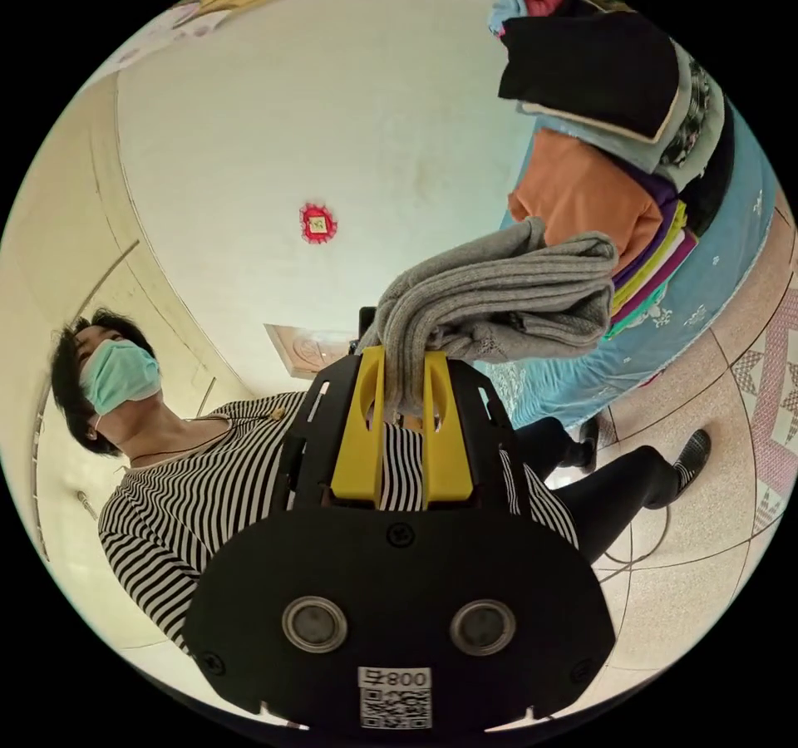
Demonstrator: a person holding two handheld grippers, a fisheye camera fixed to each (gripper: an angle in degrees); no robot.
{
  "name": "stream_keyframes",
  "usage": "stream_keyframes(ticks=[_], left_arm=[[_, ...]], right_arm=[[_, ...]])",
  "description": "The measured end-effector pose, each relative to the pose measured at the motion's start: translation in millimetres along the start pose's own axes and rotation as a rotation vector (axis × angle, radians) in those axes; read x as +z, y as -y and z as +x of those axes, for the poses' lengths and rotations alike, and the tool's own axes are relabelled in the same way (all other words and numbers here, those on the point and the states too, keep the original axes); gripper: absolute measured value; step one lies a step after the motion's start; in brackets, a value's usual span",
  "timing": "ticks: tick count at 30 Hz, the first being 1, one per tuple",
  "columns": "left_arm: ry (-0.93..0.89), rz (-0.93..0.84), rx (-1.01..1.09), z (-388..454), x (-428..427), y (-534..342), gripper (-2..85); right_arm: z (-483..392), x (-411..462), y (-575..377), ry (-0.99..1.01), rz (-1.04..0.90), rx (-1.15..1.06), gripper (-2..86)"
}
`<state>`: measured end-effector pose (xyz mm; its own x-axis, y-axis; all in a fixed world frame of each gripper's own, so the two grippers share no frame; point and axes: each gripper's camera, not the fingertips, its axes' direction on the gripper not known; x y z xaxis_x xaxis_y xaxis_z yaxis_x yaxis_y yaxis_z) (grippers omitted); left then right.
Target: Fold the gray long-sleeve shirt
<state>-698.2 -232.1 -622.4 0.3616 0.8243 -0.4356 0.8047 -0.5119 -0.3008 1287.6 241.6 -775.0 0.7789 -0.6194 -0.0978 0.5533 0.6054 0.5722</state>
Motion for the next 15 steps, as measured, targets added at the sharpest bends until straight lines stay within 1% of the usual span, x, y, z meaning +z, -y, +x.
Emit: stream_keyframes(ticks=[2,8,15], left_arm=[[-0.047,-0.053,0.043,13,33,49,9.1],[-0.112,-0.169,0.115,33,99,162,9.2],[-0.185,-0.226,0.171,35,147,288,9.2]], right_arm=[[3,-55,-3,-0.018,0.081,-0.041,7.4],[35,-155,3,-0.074,0.243,-0.074,7.3],[93,-232,63,-0.113,0.314,-0.069,7.3]])
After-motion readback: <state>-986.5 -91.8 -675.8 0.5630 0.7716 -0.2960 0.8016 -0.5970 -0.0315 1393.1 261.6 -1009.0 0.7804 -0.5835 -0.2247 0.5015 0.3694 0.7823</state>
